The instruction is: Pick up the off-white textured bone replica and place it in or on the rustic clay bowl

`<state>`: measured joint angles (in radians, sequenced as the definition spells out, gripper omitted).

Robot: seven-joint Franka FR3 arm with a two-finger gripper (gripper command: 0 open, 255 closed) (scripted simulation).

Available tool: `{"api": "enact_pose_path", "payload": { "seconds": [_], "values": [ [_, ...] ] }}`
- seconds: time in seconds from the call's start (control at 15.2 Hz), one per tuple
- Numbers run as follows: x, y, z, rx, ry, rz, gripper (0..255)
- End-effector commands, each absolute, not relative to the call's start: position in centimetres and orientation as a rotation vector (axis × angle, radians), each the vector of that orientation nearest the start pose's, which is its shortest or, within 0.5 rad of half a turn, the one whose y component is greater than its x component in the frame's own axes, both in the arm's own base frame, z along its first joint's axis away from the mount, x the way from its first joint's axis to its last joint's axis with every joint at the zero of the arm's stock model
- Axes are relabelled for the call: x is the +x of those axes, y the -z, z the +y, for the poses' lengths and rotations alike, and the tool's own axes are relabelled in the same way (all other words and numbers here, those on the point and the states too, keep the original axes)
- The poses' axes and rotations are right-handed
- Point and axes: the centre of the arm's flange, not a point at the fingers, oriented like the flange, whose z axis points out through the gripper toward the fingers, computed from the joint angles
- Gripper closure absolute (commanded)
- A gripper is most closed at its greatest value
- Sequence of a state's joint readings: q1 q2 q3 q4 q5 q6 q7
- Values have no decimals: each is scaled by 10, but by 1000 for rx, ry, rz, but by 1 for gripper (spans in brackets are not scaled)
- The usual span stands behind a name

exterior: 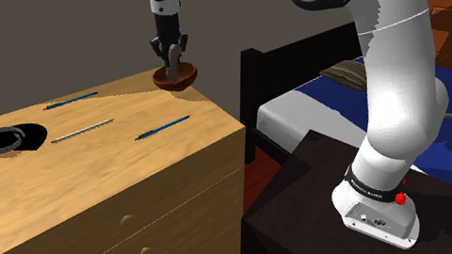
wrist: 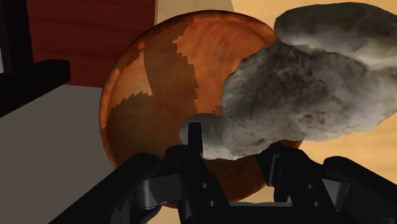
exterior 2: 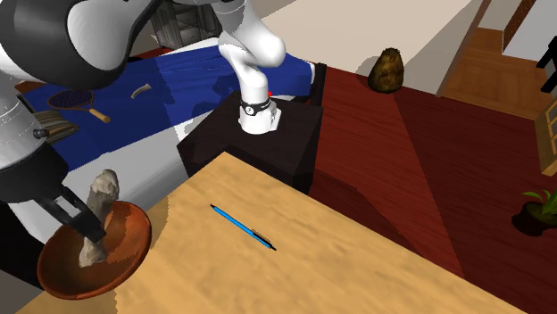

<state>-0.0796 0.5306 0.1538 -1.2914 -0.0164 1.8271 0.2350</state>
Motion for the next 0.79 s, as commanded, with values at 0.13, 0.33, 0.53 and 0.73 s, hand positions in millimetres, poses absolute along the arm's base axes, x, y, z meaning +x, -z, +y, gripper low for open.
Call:
{"api": "enact_pose_path", "payload": {
  "seconds": [0.13, 0.33, 0.53, 0.73],
  "values": [
    [710, -431, 24, -3073, -26, 285, 0],
    [710, -433, 24, -3073, -26, 285, 0],
    [711, -446, 23, -3073, -26, 285, 0],
    [711, -483, 21, -3073, -26, 285, 0]
  ]
}}
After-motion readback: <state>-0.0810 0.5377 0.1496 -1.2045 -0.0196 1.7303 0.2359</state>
